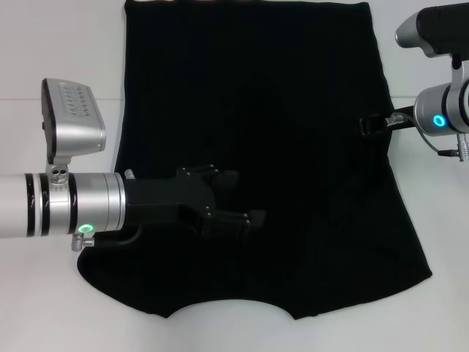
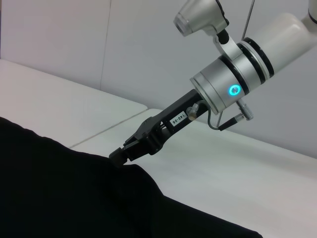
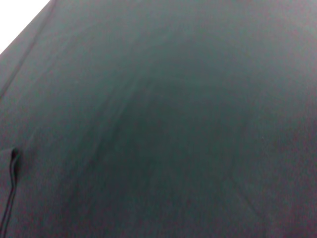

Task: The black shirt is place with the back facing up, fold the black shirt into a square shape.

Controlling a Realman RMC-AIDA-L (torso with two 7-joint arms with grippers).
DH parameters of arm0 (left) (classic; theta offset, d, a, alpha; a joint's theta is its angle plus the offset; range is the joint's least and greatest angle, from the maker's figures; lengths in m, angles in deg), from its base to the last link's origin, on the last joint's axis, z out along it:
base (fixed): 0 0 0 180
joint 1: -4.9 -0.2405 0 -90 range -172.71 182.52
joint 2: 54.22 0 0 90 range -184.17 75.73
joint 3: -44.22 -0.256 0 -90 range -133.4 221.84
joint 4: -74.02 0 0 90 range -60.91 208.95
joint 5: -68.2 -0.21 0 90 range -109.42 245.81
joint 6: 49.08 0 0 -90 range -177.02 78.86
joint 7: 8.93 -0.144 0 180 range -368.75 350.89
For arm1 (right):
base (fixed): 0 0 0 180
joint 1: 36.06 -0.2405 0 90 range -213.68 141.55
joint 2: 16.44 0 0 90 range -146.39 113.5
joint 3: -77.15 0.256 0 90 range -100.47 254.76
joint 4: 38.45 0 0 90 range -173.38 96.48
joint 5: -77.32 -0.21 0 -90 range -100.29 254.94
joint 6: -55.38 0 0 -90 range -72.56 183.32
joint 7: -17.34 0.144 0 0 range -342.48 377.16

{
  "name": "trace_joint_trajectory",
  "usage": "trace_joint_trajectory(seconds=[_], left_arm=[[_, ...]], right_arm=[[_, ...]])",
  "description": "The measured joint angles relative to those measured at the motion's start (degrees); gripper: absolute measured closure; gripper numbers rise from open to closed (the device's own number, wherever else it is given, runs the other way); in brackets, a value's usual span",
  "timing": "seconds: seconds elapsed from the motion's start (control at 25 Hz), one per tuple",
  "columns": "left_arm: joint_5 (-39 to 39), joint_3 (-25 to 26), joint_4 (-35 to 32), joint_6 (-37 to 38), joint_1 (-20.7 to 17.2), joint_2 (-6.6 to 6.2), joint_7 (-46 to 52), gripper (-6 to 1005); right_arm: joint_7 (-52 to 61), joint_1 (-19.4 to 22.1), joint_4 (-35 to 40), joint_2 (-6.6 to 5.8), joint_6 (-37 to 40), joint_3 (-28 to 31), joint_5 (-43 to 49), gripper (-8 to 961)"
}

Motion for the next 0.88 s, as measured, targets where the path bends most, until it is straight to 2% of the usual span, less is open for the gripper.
trace_joint_trajectory(seconds=[0.48,0.76,0.88], left_arm=[[0.00,0.03,0.00,-0.05,-0.09,0.17,-0.01,91],[0.00,0.24,0.00,-0.05,-0.19,0.18,-0.05,92],[0.00,0.35,0.00,-0.05,-0.19,0.18,-0.08,92]], right_arm=[[-0.14,-0.59,-0.13,1.75,-2.39,-2.00,-0.02,873],[-0.14,-0.67,-0.62,1.89,-2.69,-3.24,-0.01,866],[-0.14,-0.67,-0.52,1.89,-3.07,-3.43,-0.01,762]])
